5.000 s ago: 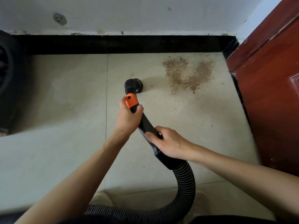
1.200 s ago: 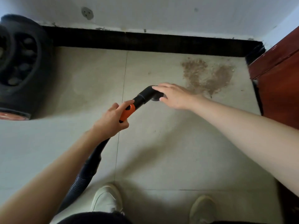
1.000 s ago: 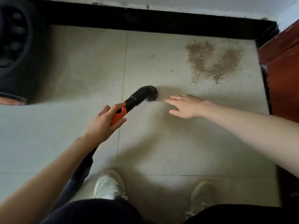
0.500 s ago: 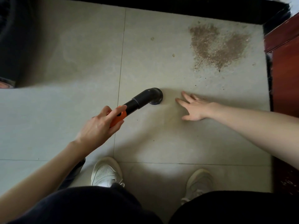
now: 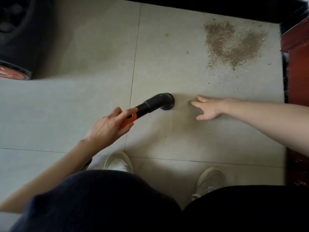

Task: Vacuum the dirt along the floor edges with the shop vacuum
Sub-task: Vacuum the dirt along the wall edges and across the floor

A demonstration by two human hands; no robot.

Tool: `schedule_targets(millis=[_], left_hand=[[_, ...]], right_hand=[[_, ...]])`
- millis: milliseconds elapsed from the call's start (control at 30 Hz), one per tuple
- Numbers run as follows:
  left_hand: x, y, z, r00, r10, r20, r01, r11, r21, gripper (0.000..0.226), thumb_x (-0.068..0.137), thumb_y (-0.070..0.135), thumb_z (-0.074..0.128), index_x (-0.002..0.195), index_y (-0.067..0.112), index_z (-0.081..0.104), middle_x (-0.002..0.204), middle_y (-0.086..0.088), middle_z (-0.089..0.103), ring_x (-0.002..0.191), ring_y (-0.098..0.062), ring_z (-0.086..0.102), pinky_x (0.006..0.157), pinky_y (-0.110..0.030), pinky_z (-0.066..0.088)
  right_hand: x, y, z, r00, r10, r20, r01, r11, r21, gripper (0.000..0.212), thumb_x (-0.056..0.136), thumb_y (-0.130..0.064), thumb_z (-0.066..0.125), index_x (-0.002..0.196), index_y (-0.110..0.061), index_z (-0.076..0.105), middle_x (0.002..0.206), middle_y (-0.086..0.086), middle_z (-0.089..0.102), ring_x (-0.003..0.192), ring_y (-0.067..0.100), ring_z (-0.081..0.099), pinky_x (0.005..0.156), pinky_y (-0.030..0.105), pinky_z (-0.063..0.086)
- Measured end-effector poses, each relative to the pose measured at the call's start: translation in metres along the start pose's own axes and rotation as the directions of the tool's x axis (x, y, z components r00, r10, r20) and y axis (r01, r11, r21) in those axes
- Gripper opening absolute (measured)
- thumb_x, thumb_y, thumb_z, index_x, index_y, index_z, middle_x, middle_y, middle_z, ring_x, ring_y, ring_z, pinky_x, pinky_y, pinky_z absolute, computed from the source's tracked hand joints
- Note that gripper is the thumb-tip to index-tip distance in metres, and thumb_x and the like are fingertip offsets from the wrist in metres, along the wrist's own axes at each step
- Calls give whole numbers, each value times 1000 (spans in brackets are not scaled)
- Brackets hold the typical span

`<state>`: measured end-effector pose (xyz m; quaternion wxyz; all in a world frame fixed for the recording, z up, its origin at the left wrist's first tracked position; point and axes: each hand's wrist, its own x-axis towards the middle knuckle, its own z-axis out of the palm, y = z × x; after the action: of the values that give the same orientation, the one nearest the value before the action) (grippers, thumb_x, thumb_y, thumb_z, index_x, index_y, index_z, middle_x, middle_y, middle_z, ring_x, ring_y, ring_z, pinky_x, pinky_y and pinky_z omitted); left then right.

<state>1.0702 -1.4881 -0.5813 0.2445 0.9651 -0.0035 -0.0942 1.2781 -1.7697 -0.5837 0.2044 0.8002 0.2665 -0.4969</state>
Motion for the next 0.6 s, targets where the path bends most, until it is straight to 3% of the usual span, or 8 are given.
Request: schedule_targets(millis=[200,400,500,600], left_hand=[[-10,-16,-8,997,-79,-25,78,997,-27,47,90,29,59,134,25,42,95,-5,50,61,-28,54,52,-31,41],[-32,-5,8,994,63,89,-52,991,-127,46,88,52,39,131,37,34,92,3,47,53,-19,52,48,-27,44],[-36,-1,14,987,115,114,-103,989,-106,46,86,54,34,130,39,33,94,2,50,49,-17,51,45,-18,33],[-34,3,16,985,140,97,-137,990,-40,45,87,51,34,129,34,34,89,-3,52,43,-12,40,40,-20,30]], right_hand=[[-2,-9,6,999,-14,36,14,1000,-5,79,97,-44,48,154,-30,-5,161,3,-17,148,23,16,118,34,21],[-2,-9,-4,1000,13,21,-13,1000,16,79,98,-42,48,154,-25,-5,161,2,-12,149,21,9,119,35,14],[-5,-4,-7,999,37,16,-37,999,18,76,99,-36,45,154,-26,-6,162,2,-10,149,21,9,119,35,14],[-8,2,-7,998,54,18,-55,998,40,72,99,-27,43,154,-27,-4,162,2,-8,149,21,8,120,35,12]])
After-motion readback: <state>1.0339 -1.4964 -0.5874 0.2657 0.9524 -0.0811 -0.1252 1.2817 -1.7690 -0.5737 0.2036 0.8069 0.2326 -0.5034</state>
